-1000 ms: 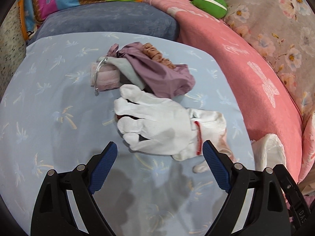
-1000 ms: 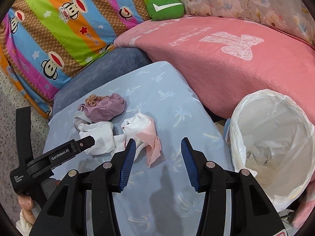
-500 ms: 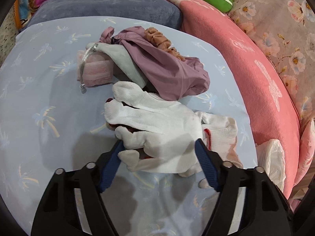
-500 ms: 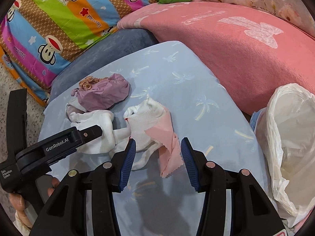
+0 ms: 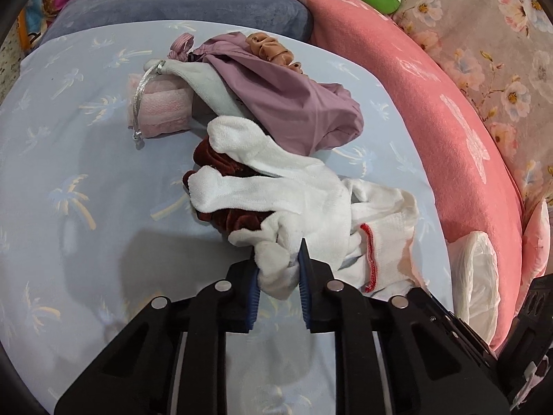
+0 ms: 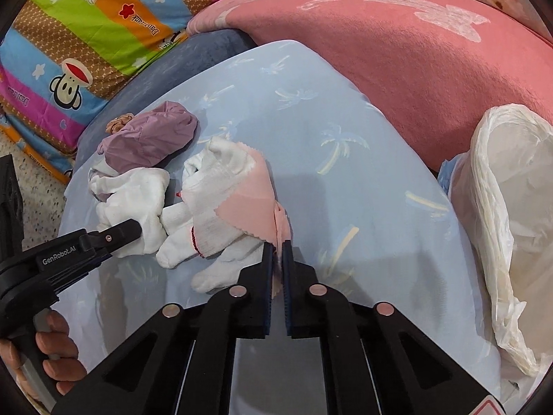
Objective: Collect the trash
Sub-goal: 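Grasp the white glove with the left tool while the right grasps the pink cloth, then carry glove and pink cloth over the wastebasket and open both tools to drop them, then move both open tools back over the remaining items on the table, then grasp the dark red velvet scrunchie with the left tool while the right grasps the white glove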
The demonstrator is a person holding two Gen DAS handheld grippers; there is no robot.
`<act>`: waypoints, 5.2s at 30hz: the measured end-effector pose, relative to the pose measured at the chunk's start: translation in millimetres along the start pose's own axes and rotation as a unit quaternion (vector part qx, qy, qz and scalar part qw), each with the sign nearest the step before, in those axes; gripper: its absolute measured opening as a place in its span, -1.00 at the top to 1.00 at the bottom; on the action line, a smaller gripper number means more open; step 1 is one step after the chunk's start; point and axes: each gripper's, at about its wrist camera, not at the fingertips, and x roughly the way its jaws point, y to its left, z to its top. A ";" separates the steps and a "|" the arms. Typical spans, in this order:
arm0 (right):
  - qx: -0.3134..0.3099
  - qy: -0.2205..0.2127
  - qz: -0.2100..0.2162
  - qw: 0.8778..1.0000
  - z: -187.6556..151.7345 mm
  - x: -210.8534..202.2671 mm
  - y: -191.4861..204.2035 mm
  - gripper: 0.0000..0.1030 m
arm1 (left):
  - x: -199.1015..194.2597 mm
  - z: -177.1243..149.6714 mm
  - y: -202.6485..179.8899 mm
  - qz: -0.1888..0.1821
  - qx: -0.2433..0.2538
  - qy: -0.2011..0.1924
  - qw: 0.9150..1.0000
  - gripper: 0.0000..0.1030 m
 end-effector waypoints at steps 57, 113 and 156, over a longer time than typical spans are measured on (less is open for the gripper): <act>0.117 -0.248 -0.032 0.961 0.9 -264.4 -172.9 0.96 | -56.2 -76.9 -285.0 -0.129 0.288 -0.034 0.948 0.72; 0.054 -0.167 -0.015 0.984 -6.0 -195.1 -93.9 0.28 | -54.8 -43.5 -175.1 -0.029 0.172 -0.074 0.982 -0.20; -0.006 -0.004 -0.011 1.000 19.8 13.4 29.6 0.04 | 10.4 17.0 21.5 0.085 0.002 -0.039 0.996 -0.33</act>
